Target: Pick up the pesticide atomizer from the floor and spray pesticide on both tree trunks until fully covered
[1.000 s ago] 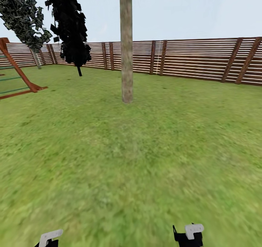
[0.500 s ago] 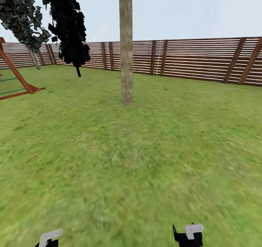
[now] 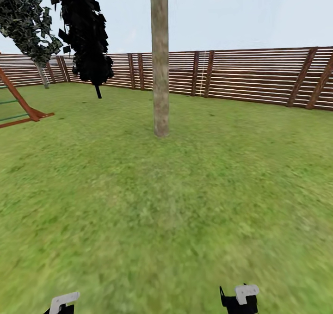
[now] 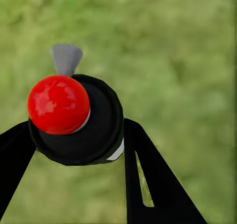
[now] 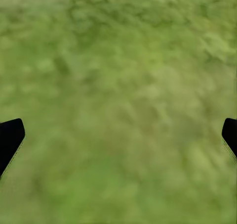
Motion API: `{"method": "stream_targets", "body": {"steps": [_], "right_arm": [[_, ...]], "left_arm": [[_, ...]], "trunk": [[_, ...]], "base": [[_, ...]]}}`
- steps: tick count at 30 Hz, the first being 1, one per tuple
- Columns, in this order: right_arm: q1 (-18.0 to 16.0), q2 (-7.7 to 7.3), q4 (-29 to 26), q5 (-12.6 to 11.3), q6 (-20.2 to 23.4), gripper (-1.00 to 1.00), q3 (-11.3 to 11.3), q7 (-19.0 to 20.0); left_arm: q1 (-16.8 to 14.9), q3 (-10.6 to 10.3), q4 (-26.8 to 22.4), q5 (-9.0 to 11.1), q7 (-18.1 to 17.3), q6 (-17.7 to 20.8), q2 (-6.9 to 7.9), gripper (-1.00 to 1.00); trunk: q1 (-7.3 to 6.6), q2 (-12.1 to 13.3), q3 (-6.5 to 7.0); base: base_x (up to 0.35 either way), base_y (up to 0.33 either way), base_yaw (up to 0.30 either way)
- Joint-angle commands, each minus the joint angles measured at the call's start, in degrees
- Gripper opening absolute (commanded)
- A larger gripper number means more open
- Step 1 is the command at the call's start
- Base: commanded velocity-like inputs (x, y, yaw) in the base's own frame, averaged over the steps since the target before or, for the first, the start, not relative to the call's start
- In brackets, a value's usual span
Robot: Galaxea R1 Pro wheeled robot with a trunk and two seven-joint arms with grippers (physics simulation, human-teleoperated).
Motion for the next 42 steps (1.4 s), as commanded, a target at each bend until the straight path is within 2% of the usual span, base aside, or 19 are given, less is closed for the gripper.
{"method": "stream_targets", "body": {"steps": [1,42], "right_arm": [[0.0,0.02,0.0,-0.01,0.0,1.0,0.0,-0.01],[0.0,0.0,0.0,-0.05,0.0,1.0,0.0,0.0]], "left_arm": [[-0.01,0.0,0.0,-0.01,0.0,0.0,-0.01,-1.0],[-0.01,0.0,0.0,-0.01,0.0,0.0,-0.01,-1.0]], "trunk": [[0.0,0.0,0.0],[0.0,0.0,0.0]], "base": [[0.339,0.0,0.0],[0.339,0.0,0.0]]}}
